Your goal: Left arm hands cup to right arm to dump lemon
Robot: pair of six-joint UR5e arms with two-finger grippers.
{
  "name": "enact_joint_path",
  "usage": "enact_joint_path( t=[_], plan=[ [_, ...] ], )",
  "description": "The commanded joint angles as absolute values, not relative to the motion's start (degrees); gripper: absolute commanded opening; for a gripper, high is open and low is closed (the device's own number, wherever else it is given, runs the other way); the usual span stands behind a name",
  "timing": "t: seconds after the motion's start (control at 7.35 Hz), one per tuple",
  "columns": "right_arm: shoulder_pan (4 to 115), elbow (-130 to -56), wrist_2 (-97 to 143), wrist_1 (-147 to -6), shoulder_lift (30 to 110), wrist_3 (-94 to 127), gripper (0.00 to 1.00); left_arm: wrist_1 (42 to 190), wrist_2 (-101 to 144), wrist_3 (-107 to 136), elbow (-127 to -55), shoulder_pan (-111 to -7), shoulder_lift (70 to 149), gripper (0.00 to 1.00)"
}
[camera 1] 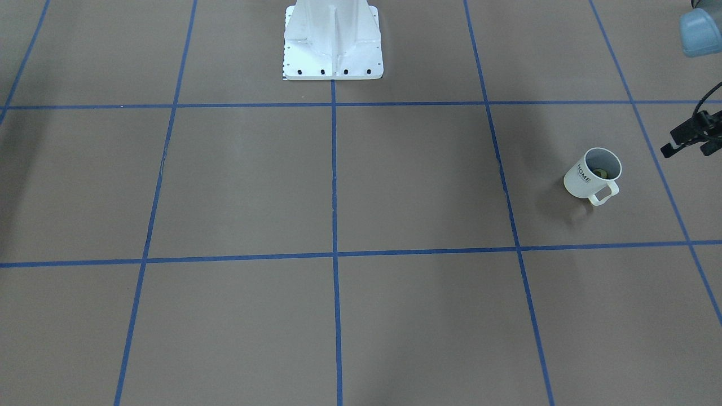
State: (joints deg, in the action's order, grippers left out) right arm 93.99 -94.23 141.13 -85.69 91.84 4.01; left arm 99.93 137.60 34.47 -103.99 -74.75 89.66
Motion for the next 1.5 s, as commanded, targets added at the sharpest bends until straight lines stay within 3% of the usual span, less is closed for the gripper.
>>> enact_joint_path(
  t=[0.0,0.95,1.09,1.36],
  plan=[
    [94.0,-94.3,141.0,-85.7,92.1,4.0,1.00,104.6,131.6,43.3,-103.2,-68.5,89.3,1.00],
    [94.0,-94.6,140.7,-85.7,92.1,4.0,1.00,104.9,130.2,43.1,-98.0,-60.7,88.5,1.00],
    [94.0,-94.6,140.7,-85.7,92.2,4.0,1.00,104.9,130.2,43.5,-97.7,-60.3,88.5,0.89],
    [94.0,-94.6,140.8,-85.8,92.3,4.0,1.00,104.9,130.3,43.7,-97.1,-60.3,88.5,0.37]
  ],
)
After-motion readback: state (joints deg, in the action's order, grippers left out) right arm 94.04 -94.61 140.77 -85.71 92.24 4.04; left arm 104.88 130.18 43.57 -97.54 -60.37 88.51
